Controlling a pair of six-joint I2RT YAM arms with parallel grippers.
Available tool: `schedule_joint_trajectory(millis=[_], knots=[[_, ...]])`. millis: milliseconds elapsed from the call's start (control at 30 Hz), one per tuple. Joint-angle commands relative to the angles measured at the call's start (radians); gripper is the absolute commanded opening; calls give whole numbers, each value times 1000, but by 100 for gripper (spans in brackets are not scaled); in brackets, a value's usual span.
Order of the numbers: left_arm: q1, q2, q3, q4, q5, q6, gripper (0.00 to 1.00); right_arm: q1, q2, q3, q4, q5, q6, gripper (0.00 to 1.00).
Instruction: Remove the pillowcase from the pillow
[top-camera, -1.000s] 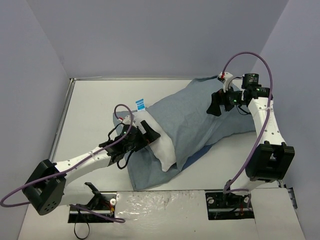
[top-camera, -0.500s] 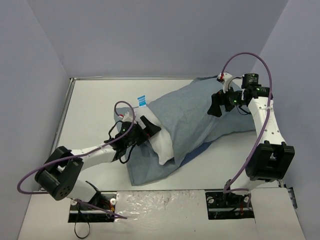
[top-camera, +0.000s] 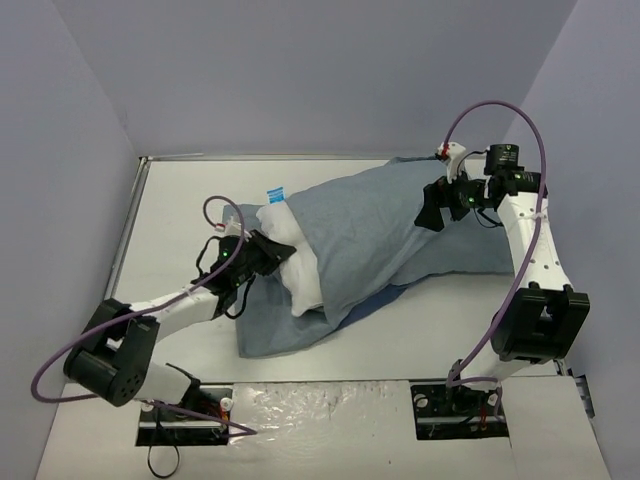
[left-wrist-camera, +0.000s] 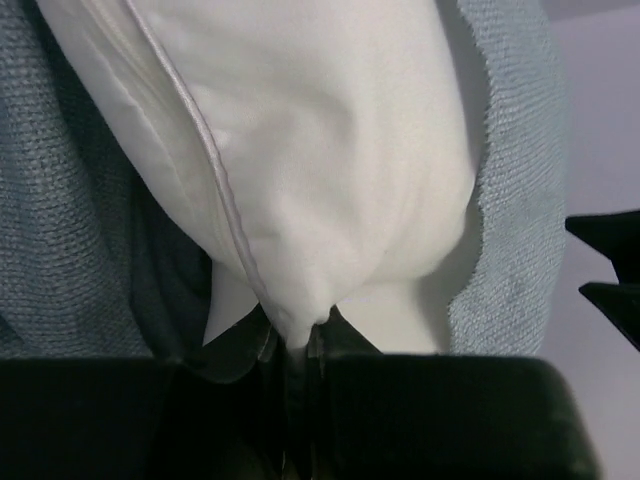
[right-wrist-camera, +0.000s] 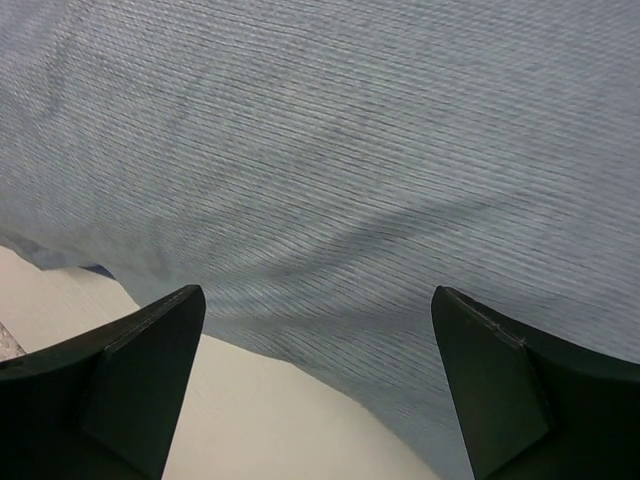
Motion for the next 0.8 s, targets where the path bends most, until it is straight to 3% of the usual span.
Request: schedule_joint_trajectory(millis=[0, 167, 300, 400, 500, 633, 767], knots=[[105, -131, 20, -141, -12, 53, 2, -6, 1, 73, -16, -40, 35, 92], [298, -304, 138, -414, 43, 186, 2, -9, 15, 183, -4, 61, 144, 91], [408, -337, 200, -605, 100, 272, 2, -41, 64, 214, 56, 190, 377, 92], [464, -340, 212, -668, 132, 298, 2, -93, 93, 188, 46, 94, 382, 94], [499, -335, 241, -702, 149, 314, 2, -132, 81, 119, -42, -89, 151, 99], [544, -329, 289, -745, 160, 337, 2, -137, 64, -5, -111, -25, -163, 100], [568, -327, 306, -772, 167, 345, 2, -141, 85, -122, -138, 44, -356, 97]])
